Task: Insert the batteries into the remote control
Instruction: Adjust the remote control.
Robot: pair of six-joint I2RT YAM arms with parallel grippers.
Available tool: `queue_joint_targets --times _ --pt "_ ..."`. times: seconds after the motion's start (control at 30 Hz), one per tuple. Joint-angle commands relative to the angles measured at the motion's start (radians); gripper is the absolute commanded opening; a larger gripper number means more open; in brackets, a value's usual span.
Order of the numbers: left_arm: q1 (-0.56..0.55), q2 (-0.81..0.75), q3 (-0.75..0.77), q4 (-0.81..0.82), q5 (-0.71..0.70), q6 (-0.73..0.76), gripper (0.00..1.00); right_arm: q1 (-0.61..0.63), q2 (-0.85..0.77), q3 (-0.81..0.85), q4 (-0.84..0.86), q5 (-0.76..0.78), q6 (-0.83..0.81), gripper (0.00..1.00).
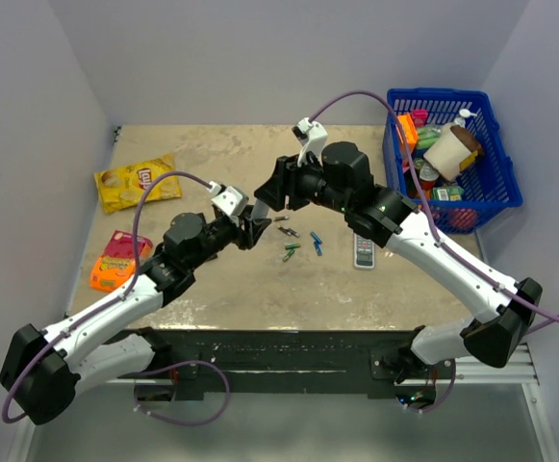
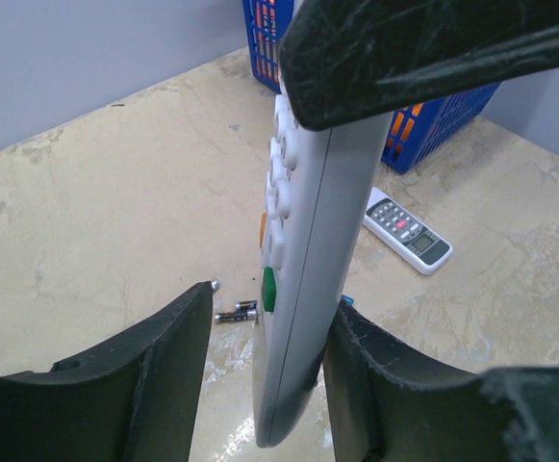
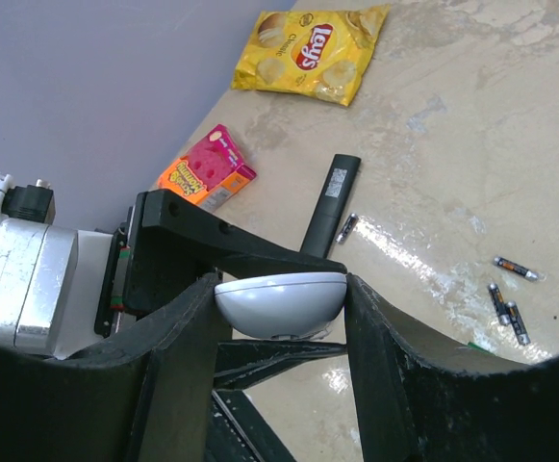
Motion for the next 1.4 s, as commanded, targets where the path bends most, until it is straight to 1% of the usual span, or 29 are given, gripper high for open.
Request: queue_joint_targets --times 0.0,0.13,0.17,0.23,0.27,0.3,0.33,0.37,0.43,0.47,0.53,0.57,0.63,0.67,0.7,0.77,0.8,0.83,0.87,0.93,1.1,1.13,1.2,1.37 --pt "-0.003 0.008 -0.008 0.077 -0.012 -0.006 0.50 0.003 -0.044 0.029 0.058 -0.020 0.017 0.00" --pt "-0.003 0.009 -0.007 0.082 -0.012 -0.010 0.43 0.003 -0.035 0.028 0.058 -0.026 0.017 0.00" --pt "-0.003 0.008 -0.007 0.085 -0.008 -0.013 0.39 0.003 -0.035 0.026 0.058 -0.031 0.015 0.00" --pt "-0.003 0.011 -0.008 0.085 -0.006 -0.021 0.35 0.002 -0.035 0.022 0.067 -0.034 0.020 0.00" --pt "-0.003 0.009 -0.010 0.086 0.000 -0.023 0.29 0.003 -0.036 0.020 0.067 -0.036 0.023 0.00" --pt "-0.005 0.009 -0.016 0.088 0.002 -0.029 0.26 0.003 -0.038 0.017 0.074 -0.034 0.026 0.01" --pt "-0.003 0.006 -0.022 0.091 0.003 -0.042 0.24 0.003 -0.044 0.014 0.079 -0.030 0.029 0.10" --pt "-0.003 0.003 -0.028 0.105 0.005 -0.053 0.21 0.003 -0.048 0.012 0.084 -0.028 0.034 0.17" --pt "-0.005 -0.004 -0.054 0.126 0.003 -0.097 0.17 0.001 -0.058 0.000 0.100 -0.031 0.044 0.30" --pt "-0.003 -0.011 -0.067 0.157 0.000 -0.116 0.14 0.002 -0.071 -0.007 0.110 -0.028 0.049 0.46" --pt "-0.003 -0.029 -0.102 0.184 -0.009 -0.168 0.10 0.003 -0.088 -0.030 0.145 -0.011 0.067 0.62" --pt "-0.005 -0.037 -0.113 0.212 -0.037 -0.183 0.08 0.003 -0.104 -0.040 0.159 -0.003 0.076 0.73" --pt "-0.003 -0.064 -0.142 0.226 -0.078 -0.220 0.06 0.003 -0.124 -0.070 0.205 0.015 0.103 0.83" --pt "-0.003 -0.072 -0.149 0.233 -0.107 -0.230 0.03 0.001 -0.142 -0.083 0.220 0.020 0.112 0.91" --pt "-0.003 -0.080 -0.156 0.232 -0.141 -0.236 0.01 0.001 -0.150 -0.113 0.258 0.021 0.132 0.94" --pt "-0.003 -0.099 -0.159 0.215 -0.193 -0.260 0.00 0.001 -0.170 -0.147 0.294 0.044 0.171 0.95" --pt "-0.003 -0.106 -0.168 0.215 -0.208 -0.268 0.00 -0.001 -0.186 -0.187 0.342 0.047 0.204 0.95" --pt "-0.003 -0.124 -0.172 0.218 -0.219 -0.286 0.00 -0.004 -0.196 -0.205 0.369 0.049 0.211 0.95" --pt "-0.003 -0.130 -0.182 0.229 -0.228 -0.291 0.00 -0.002 -0.200 -0.219 0.384 0.056 0.227 0.97" --pt "-0.002 -0.155 -0.202 0.246 -0.232 -0.297 0.00 -0.004 -0.199 -0.242 0.401 0.058 0.264 0.97" --pt "-0.002 -0.184 -0.247 0.272 -0.301 -0.339 0.00 -0.004 -0.153 -0.244 0.387 0.084 0.369 0.91" --pt "-0.002 -0.188 -0.260 0.321 -0.295 -0.314 0.00 -0.004 -0.130 -0.242 0.390 0.084 0.383 0.90" --pt "-0.002 -0.189 -0.292 0.359 -0.282 -0.280 0.00 -0.002 -0.101 -0.232 0.393 0.054 0.423 0.89" --pt "-0.002 -0.170 -0.315 0.385 -0.314 -0.159 0.00 0.007 -0.013 -0.212 0.418 0.026 0.481 0.84"
